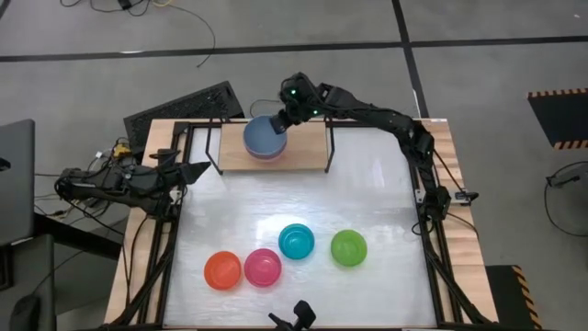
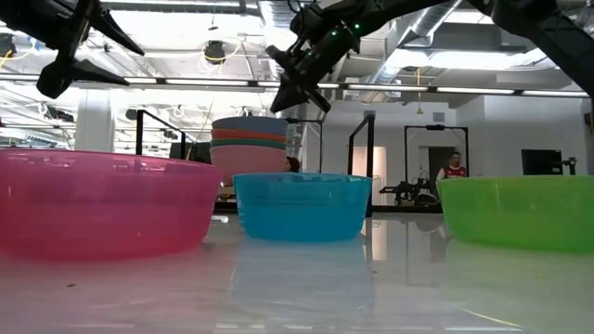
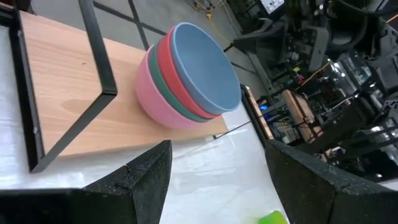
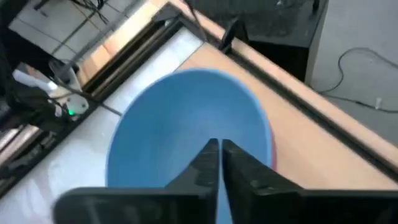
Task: Place and stack bowls onto a shelf
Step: Stack the blue bowl on top of the orange bowl on the shelf
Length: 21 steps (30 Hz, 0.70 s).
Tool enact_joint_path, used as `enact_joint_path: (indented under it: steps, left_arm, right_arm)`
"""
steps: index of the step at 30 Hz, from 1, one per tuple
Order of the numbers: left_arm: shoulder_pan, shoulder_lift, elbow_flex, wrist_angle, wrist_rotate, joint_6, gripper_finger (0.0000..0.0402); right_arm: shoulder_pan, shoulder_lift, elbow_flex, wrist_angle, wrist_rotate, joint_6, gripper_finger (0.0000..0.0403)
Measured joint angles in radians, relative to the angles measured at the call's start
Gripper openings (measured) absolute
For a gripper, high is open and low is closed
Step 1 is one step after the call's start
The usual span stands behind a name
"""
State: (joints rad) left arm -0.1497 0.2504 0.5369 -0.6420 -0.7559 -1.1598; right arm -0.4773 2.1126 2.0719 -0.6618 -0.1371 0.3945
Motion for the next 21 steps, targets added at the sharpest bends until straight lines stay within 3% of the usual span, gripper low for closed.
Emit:
enact_joint_path:
  steps: [5, 12, 21]
  left_arm:
    - [0.0, 0.0, 0.0, -0.007, 0.007, -0.004, 0.0245]
    - [0.0, 0.0, 0.0, -0.026, 0.01, -0.013, 0.0245]
    - [0.0, 0.0, 0.0, -0.026, 0.011, -0.015, 0.0245]
  right_arm:
    - [0.004, 0.003, -0.002, -0.029, 0.018, -0.011, 0.0017]
    - [0.005, 0.002, -0.009, -0.116, 0.091, -0.012, 0.0062]
    - [0.014, 0.002, -0.038, -0.113, 0.099, -0.012, 0.0052]
